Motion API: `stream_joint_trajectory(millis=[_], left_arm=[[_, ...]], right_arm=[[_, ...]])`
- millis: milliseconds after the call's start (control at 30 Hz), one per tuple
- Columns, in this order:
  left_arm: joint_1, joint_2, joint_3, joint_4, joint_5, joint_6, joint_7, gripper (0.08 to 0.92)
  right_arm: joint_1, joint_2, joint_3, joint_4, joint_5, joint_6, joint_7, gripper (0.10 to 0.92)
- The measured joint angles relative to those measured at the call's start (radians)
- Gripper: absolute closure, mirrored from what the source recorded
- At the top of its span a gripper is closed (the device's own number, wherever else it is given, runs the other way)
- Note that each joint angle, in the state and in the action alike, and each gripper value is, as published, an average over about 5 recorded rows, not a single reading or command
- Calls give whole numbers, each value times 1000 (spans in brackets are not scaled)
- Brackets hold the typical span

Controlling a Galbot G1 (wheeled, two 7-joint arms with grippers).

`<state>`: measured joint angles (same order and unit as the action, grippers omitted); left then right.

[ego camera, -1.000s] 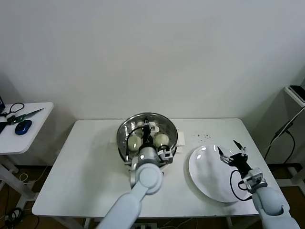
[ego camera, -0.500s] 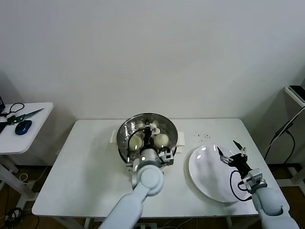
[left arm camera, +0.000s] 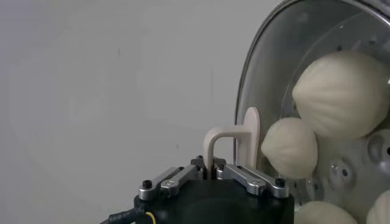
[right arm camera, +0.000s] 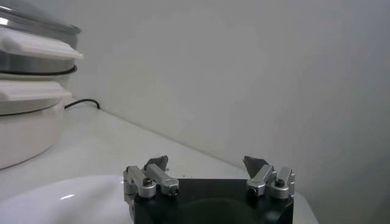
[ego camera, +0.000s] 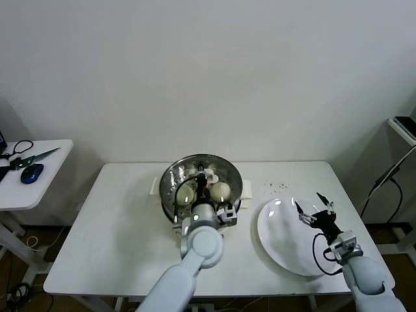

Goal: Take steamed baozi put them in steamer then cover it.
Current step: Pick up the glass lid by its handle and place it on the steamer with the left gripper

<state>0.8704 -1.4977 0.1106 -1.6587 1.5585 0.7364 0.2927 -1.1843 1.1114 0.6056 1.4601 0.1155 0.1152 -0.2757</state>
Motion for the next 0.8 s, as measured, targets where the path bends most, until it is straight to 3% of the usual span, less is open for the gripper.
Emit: stream_joint_trajectory(millis=[567,800], left_arm=[[-4,12,-5,7,2,-1,-8,843],[-1,39,2,-23,-9,0,14,680]], right_arm=[[-2,5,7,-4,-3,0,-20,203],[-1,2,14,3,7,-23,-32,203]])
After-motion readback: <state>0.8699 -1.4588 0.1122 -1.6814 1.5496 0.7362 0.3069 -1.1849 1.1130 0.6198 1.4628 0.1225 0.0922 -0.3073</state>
